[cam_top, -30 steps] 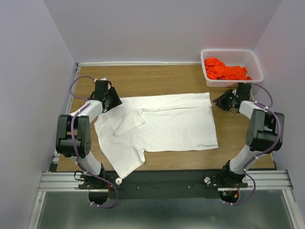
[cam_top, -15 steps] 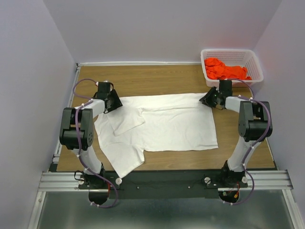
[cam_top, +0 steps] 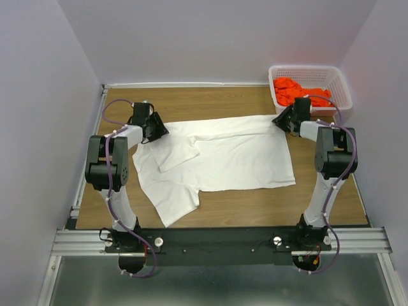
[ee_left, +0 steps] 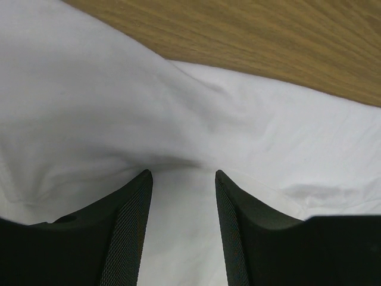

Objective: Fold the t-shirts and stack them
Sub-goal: Fold the tshirt

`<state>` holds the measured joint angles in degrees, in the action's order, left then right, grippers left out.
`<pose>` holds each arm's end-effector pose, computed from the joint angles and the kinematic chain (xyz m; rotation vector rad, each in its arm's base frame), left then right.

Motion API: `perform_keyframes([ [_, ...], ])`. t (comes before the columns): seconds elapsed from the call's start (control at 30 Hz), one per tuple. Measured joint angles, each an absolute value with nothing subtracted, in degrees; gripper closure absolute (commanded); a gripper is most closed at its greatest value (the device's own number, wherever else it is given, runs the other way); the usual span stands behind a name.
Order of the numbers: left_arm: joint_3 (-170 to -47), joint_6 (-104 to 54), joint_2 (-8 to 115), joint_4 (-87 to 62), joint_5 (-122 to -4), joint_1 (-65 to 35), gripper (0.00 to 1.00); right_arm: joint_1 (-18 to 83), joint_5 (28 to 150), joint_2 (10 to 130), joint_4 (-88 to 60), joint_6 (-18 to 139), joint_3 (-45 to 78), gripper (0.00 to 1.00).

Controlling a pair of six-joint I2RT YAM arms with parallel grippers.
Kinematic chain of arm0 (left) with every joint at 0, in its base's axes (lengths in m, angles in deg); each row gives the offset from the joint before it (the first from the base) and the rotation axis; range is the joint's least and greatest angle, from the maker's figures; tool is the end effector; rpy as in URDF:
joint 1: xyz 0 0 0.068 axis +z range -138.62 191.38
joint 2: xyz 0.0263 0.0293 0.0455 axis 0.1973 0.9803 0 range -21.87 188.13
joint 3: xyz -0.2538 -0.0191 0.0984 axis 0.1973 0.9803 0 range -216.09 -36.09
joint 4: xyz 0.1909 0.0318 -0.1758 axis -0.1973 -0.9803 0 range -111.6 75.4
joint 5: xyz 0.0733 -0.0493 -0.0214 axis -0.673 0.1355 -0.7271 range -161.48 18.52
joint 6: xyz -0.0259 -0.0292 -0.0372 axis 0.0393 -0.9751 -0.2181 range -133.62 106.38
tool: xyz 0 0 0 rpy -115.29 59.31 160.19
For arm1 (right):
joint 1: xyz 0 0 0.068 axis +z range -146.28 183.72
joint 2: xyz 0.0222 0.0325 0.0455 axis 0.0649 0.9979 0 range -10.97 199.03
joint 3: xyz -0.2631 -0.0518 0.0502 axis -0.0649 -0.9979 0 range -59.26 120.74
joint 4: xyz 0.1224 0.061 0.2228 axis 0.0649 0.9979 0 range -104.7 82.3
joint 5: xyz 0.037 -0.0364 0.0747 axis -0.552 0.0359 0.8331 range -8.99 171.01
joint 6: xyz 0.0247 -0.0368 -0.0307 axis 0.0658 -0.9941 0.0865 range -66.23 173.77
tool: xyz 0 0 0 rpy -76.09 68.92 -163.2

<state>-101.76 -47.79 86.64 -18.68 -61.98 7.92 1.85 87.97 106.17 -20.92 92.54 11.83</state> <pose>0.3977 -0.0299 0.1616 -0.5676 2.3687 -0.5015 0.4375 -0.0100 0.1437 0.7386 2.1835 0.4743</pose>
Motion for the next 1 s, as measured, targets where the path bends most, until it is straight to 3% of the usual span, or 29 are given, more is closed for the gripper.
perform_keyframes([
  [0.17,-105.04,-47.92,87.51,-19.93,-61.85,7.89,0.41,1.09,87.25,106.61,-20.79,90.40,12.92,0.62],
  [0.2,-105.78,-47.86,87.49,-20.28,-61.85,7.89,0.34,1.00,87.25,106.48,-20.66,90.00,12.92,0.62],
  [0.37,-105.76,-47.51,84.34,-21.11,-62.40,7.89,0.34,0.98,87.75,100.75,-19.19,88.41,10.13,0.57],
  [0.53,-97.49,-47.70,70.83,-25.43,-66.81,7.89,0.35,1.00,90.55,87.77,-17.23,88.12,2.78,0.49],
  [0.87,-82.57,-53.78,52.43,-36.93,-79.12,8.86,0.37,1.92,93.70,75.07,-3.52,84.73,-5.90,0.45],
  [0.9,-81.21,-54.52,51.73,-38.20,-79.36,9.12,0.30,2.03,93.81,74.30,-2.30,84.52,-6.57,0.45],
  [1.0,-77.34,-56.88,49.98,-41.45,-79.51,9.45,0.29,2.44,94.09,72.10,0.30,83.75,-8.34,0.44],
])
